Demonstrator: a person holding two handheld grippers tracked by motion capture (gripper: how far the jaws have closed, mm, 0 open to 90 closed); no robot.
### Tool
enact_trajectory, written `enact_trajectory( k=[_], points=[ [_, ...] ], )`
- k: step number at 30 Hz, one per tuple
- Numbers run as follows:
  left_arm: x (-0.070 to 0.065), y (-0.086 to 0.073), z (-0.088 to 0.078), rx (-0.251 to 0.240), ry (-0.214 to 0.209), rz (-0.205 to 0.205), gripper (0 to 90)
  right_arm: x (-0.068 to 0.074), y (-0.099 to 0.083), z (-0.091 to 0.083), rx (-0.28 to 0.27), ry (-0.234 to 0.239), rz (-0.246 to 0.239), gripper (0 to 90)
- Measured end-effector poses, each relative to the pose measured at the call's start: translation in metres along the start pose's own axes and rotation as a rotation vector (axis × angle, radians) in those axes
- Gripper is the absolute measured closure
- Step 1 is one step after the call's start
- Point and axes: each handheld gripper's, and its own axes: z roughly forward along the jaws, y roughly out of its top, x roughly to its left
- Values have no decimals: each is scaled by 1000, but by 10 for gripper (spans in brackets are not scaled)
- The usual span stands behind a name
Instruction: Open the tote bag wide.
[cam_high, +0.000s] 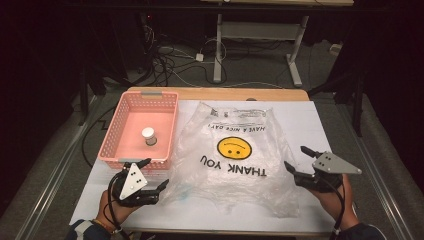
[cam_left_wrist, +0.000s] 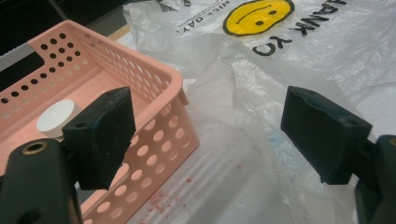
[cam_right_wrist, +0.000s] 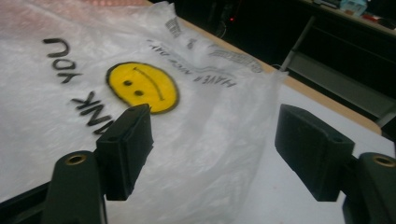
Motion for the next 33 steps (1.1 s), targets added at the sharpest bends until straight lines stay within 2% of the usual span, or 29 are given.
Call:
enact_trajectory(
  k=[2, 5, 6, 7, 8, 9, 10, 11, 12, 13, 14, 17, 19, 21, 23, 26, 29, 30, 33],
  points=[
    [0, -1, -2, 0, 2, 5, 173, -12, 5, 6, -3, -18, 18, 315],
    [1, -1, -5, -10, 12, -8, 173, -34, 17, 25, 13, -41, 34, 364],
    [2, -1, -6, -14, 10, -16, 173, -34, 17, 25, 13, -41, 34, 364],
    [3, -1, -7, -16, 13, -23, 173, -50, 27, 48, 45, -43, 63, 389],
    [3, 0, -7, -18, 15, -23, 174, -55, 30, 56, 56, -38, 63, 403],
    [3, 0, -7, -20, 13, -26, 174, -62, 34, 73, 83, -36, 60, 407],
    [4, 0, -6, -19, 12, -26, 173, -65, 36, 83, 107, -45, 59, 407],
    [4, 0, -6, -18, 11, -25, 173, -65, 36, 83, 107, -45, 59, 407],
    [5, 0, -6, -21, 10, -27, 174, -76, 36, 113, 163, -34, 94, 424],
    [5, 0, -6, -23, 7, -30, 173, -76, 36, 113, 163, -34, 94, 424],
    [6, 0, -6, -25, 7, -32, 174, -84, 34, 136, 210, -36, 113, 425],
    [8, -1, -7, -29, 7, -43, 174, -87, 32, 160, 245, -37, 145, 434],
    [7, 1, -3, -24, 3, -39, 174, -87, 30, 175, 290, -36, 136, 467],
    [6, 2, -1, -23, -5, -28, 174, -86, 26, 190, 357, -53, 127, 558],
    [5, 3, 0, -20, -9, -23, 174, -88, 24, 198, 377, -48, 136, 698],
    [4, 3, 3, -16, -19, -17, 175, -92, 24, 202, 383, -79, 146, 897],
    [5, 5, 7, -15, -26, -21, 179, -98, 23, 201, 400, -138, 144, 900],
    [4, 6, 8, -13, -25, -8, 179, -101, 21, 200, 400, -155, 151, 900],
    [4, 7, 9, -10, -30, -9, 179, -114, 16, 191, 414, -225, 176, 900]
  ],
)
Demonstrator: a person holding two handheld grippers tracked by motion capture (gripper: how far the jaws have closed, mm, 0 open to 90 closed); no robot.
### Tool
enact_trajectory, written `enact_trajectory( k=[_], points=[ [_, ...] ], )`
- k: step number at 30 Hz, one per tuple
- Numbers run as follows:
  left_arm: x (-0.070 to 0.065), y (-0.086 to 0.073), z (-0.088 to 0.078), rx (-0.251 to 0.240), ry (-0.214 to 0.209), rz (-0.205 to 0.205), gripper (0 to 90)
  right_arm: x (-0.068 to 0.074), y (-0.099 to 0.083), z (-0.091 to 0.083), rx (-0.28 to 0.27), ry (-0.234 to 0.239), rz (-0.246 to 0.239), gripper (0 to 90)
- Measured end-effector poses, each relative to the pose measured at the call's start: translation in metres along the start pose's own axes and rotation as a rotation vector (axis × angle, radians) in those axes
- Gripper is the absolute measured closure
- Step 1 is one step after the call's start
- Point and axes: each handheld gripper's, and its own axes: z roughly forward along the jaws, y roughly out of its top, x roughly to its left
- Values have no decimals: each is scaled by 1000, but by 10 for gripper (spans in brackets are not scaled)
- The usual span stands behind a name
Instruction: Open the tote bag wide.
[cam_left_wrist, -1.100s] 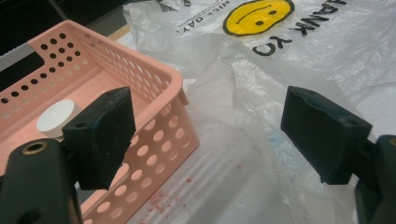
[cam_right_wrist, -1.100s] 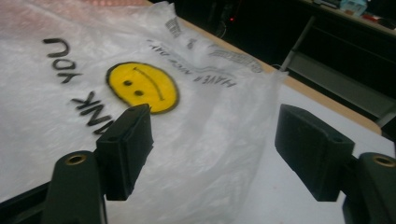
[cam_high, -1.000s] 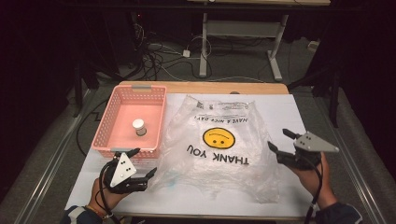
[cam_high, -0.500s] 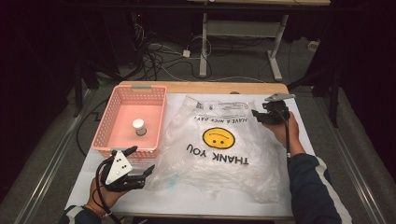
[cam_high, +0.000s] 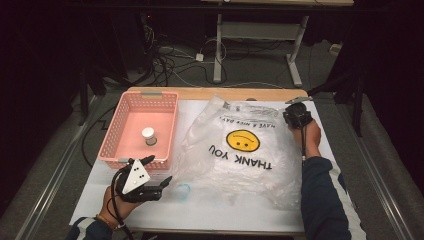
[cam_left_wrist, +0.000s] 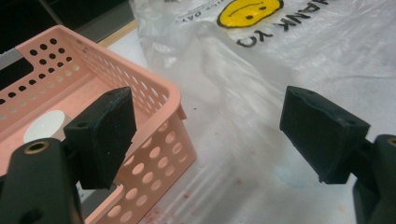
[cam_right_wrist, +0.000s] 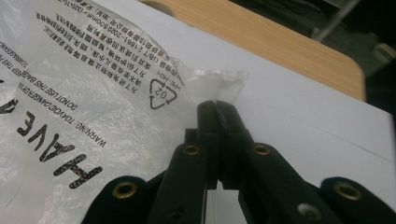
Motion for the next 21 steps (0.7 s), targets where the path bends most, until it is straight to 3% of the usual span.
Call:
enact_trajectory(
  k=[2, 3, 4, 6, 9, 14, 15, 16, 19, 21],
  points=[
    [0, 0, 1, 1, 3, 3, 179, -13, -5, -4, 10, -32, 37, 900],
    [0, 0, 1, 1, 0, 1, 179, -13, -5, -4, 10, -32, 37, 900],
    [-1, 0, 2, 7, 1, 5, 179, -30, -13, -9, 14, -46, 93, 900],
    [-2, 1, 2, 8, -2, 10, 179, -43, -21, -13, 29, -61, 127, 900],
    [-3, 2, 3, 12, -4, 18, 179, -57, -30, -21, 42, -48, 170, 900],
    [-6, 1, 2, 22, -3, 29, 179, -59, -40, -31, 48, -54, 160, 893],
    [-6, 0, 1, 22, -2, 26, 179, -58, -46, -38, 41, -23, 179, 876],
    [-6, 0, 0, 21, 0, 25, 179, -58, -46, -38, 41, -23, 179, 876],
    [-6, -2, -1, 24, 5, 24, 179, -45, -49, -51, 30, -43, 109, 755],
    [-7, -2, -2, 28, 10, 30, 179, -43, -49, -55, 26, -52, 95, 724]
  ],
)
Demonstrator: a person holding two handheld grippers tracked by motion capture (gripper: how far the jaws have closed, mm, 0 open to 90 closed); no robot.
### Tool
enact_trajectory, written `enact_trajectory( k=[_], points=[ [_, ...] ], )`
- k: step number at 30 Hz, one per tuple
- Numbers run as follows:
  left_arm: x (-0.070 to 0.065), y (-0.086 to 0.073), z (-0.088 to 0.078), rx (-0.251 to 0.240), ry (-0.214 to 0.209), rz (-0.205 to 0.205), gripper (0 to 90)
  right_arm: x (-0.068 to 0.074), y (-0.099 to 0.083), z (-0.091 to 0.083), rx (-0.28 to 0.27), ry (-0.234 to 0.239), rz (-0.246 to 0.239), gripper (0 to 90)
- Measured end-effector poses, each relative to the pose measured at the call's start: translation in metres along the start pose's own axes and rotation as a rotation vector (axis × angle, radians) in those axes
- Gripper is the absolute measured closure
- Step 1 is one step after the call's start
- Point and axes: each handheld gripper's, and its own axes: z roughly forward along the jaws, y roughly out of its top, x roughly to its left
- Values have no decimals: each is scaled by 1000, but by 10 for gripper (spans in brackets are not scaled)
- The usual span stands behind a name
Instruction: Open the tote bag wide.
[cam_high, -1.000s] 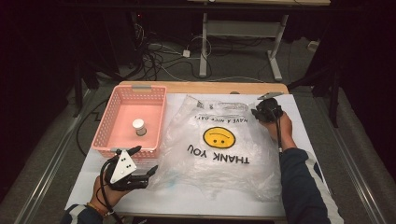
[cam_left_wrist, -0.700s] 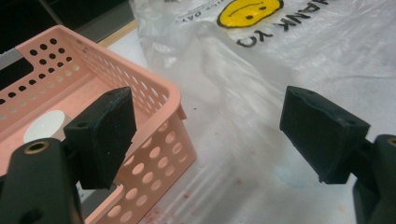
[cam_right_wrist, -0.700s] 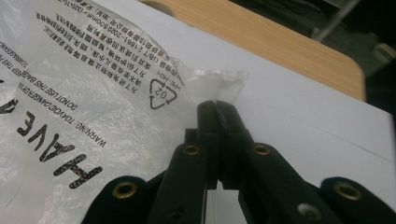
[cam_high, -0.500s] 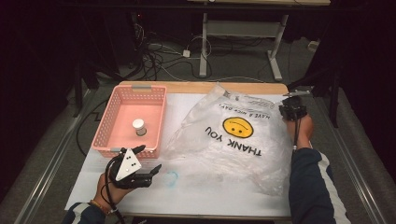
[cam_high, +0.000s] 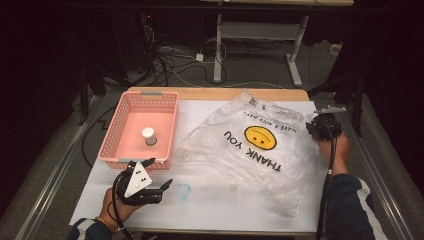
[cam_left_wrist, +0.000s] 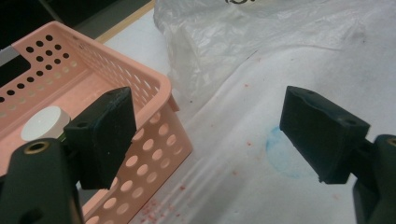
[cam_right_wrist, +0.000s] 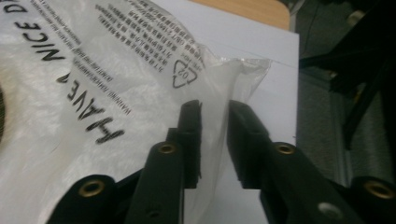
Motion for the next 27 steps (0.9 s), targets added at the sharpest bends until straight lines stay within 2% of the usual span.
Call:
enact_trajectory(
  k=[1, 3, 4, 5, 6, 7, 8, 9, 10, 11, 12, 13, 14, 15, 17, 18, 19, 20, 21, 22, 26, 27],
  points=[
    [0, 0, -1, 0, 2, -1, 179, 7, 2, -21, -66, 25, 31, 648],
    [-1, -1, -1, 3, 5, -1, 179, 18, 2, -44, -164, 74, 6, 626],
    [-2, -2, -1, 4, 7, -2, 179, 27, 1, -56, -209, 121, -13, 610],
    [-2, -3, -1, 8, 7, -7, 179, 40, 2, -68, -246, 181, -62, 583],
    [-3, -3, 0, 12, 8, -6, 179, 51, 3, -77, -252, 215, -118, 569],
    [-3, -3, 0, 14, 9, -2, 179, 51, 3, -77, -252, 215, -118, 569],
    [-4, -3, 0, 17, 9, 3, 179, 72, 0, -92, -286, 292, -193, 555],
    [-4, -3, 0, 18, 9, 4, 179, 81, -3, -96, -293, 343, -212, 548],
    [-4, -3, -1, 21, 9, 6, 179, 81, -3, -96, -293, 343, -212, 548],
    [-5, -4, -1, 20, 8, 3, 179, 90, -6, -99, -284, 378, -238, 537],
    [-5, -4, -1, 20, 8, 0, 179, 109, -11, -103, -274, 439, -295, 525],
    [-5, -5, -1, 22, 6, -2, 179, 109, -11, -103, -274, 439, -295, 525],
    [-6, -5, 0, 26, 4, -1, 179, 126, -16, -106, -263, 488, -338, 503],
    [-6, -5, 1, 31, 2, 2, 179, 126, -16, -106, -263, 488, -338, 503],
    [-7, -5, 2, 35, -3, 6, 179, 142, -20, -107, -252, 546, -369, 489],
    [-8, -5, 2, 39, -6, 9, 178, 157, -22, -105, -232, 567, -416, 464],
    [-8, -5, 3, 41, -8, 11, 178, 157, -22, -105, -232, 567, -416, 464],
    [-8, -5, 4, 45, -10, 15, 178, 170, -24, -100, -209, 598, -445, 453],
    [-9, -5, 4, 47, -12, 17, 178, 170, -24, -100, -209, 598, -445, 453],
    [-9, -5, 4, 49, -14, 18, 178, 181, -26, -92, -169, 614, -471, 422],
    [-9, -6, 6, 58, -18, 22, 177, 198, -31, -75, -86, 597, -542, 388],
    [-10, -6, 6, 61, -20, 24, 177, 198, -31, -75, -86, 597, -542, 388]
  ],
)
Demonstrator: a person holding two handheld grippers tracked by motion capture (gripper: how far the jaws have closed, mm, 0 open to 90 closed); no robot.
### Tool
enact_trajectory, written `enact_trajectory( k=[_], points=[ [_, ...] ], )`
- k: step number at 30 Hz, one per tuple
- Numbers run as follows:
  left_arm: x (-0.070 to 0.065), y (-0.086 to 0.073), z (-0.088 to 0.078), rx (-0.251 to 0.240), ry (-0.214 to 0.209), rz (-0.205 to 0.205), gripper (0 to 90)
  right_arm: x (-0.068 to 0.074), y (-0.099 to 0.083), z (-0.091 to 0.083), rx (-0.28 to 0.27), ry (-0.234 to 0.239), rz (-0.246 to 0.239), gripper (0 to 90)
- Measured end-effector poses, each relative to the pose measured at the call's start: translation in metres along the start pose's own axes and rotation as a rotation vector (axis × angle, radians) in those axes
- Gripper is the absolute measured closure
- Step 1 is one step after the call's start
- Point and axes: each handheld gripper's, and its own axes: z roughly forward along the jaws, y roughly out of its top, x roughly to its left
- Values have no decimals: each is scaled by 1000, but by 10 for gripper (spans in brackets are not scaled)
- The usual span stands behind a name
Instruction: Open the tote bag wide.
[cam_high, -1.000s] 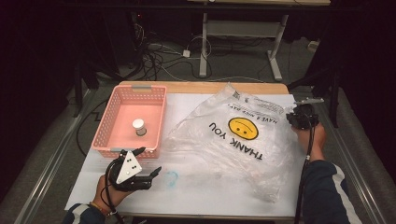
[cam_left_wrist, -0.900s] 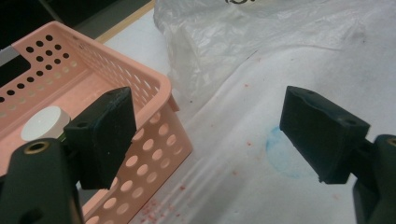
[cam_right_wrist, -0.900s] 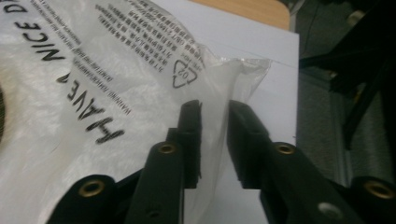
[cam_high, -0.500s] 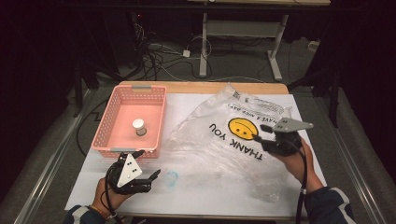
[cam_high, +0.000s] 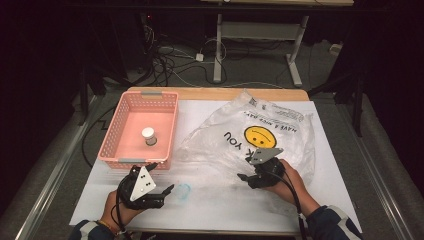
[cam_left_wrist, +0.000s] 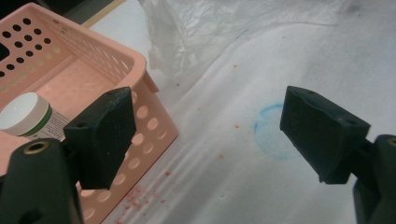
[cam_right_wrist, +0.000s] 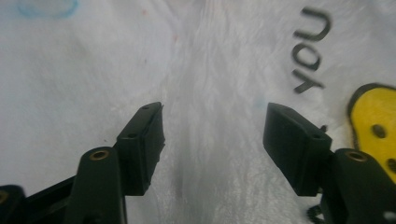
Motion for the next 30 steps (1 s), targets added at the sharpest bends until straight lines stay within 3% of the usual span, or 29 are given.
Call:
enact_trajectory(
  k=[5, 8, 9, 11, 13, 16, 17, 21, 22, 23, 24, 25, 27, 28, 30],
  points=[
    [-1, 0, 2, 8, -5, 6, 176, -2, -8, 22, 70, -5, 33, 391],
    [-1, -1, 2, 11, -5, 6, 176, -5, -10, 24, 48, 14, 64, 459],
    [-1, -1, 2, 11, -4, 5, 176, -6, -10, 24, 46, 23, 73, 586],
    [0, -1, 2, 13, -3, 2, 175, -7, -10, 24, 47, 20, 86, 626],
    [-1, -1, 2, 15, -4, 4, 175, -10, -11, 24, 45, 27, 139, 762],
    [-1, -1, 2, 16, -4, 6, 175, -12, -10, 24, 47, 17, 137, 832],
    [0, -1, 2, 16, -2, 5, 176, -13, -10, 24, 50, 1, 140, 887],
    [1, -2, 1, 14, 2, 0, 176, -12, -7, 23, 42, -33, 132, 897],
    [2, -2, 1, 14, 0, -1, 176, -11, -5, 23, 29, -50, 132, 897],
    [3, -2, 1, 14, 2, -4, 176, -12, -1, 20, 9, -95, 119, 897],
    [3, -2, 1, 14, 3, -5, 176, -12, -1, 20, 9, -95, 119, 897],
    [4, -3, 1, 16, 5, -6, 176, -13, 4, 16, -21, -138, 104, 897],
    [4, -3, 0, 15, 8, -9, 176, -13, 6, 15, -30, -155, 98, 897],
    [5, -3, 0, 15, 10, -10, 176, -15, 10, 9, -61, -194, 94, 898],
    [6, -3, -1, 12, 12, -13, 176, -17, 15, 3, -92, -218, 99, 899]
  ],
)
